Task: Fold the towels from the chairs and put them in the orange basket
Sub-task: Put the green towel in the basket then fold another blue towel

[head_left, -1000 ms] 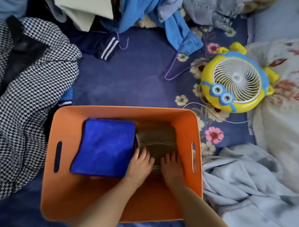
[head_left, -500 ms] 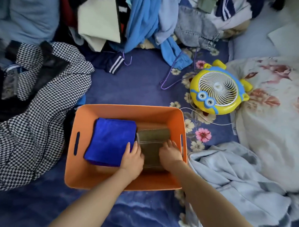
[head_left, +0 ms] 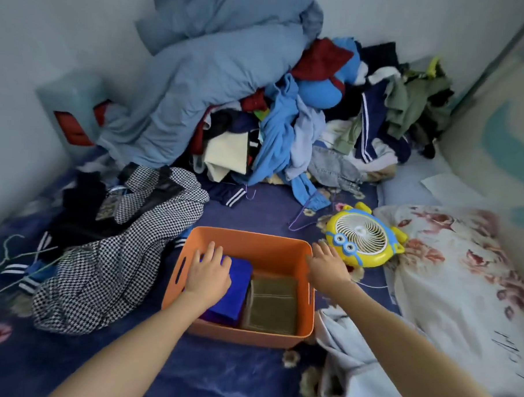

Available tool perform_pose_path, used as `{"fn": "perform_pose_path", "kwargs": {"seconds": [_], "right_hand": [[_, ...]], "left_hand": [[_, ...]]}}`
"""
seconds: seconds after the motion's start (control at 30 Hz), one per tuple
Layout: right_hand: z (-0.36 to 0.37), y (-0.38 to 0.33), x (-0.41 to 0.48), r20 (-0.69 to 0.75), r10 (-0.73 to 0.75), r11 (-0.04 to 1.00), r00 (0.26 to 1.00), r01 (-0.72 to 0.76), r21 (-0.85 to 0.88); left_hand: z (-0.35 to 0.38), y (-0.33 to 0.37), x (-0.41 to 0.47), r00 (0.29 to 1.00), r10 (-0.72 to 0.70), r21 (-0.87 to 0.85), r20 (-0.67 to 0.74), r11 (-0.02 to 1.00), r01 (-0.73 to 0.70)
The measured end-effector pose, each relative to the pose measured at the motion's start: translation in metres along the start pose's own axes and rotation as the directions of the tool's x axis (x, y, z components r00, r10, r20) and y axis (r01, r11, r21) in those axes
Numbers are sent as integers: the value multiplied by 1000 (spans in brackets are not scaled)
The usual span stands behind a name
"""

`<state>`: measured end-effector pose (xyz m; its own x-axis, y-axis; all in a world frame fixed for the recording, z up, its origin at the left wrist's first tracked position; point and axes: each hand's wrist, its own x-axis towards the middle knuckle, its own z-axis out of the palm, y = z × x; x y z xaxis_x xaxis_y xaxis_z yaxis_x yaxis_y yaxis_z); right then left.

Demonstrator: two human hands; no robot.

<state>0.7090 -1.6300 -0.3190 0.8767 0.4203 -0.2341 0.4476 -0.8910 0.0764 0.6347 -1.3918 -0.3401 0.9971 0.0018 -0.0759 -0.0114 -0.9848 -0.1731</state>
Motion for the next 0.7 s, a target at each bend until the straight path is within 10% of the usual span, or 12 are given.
{"fn": "perform_pose_path", "kwargs": {"seconds": [0.23, 0.47, 0.7], "right_hand": [[-65, -60, -37, -173, -120, 992, 978, 125, 22], [-80, -177, -45, -174, -442, 897, 880, 437, -65], [-98, -301, -70, -174, -768, 640, 616, 731, -237]], "left_hand": [[-54, -57, -70, 938, -140, -75, -318, 990, 123], [-39, -130, -197, 853, -448, -150, -268, 894, 423], [-27, -153, -356, 543, -814, -201, -206, 578, 791]]}}
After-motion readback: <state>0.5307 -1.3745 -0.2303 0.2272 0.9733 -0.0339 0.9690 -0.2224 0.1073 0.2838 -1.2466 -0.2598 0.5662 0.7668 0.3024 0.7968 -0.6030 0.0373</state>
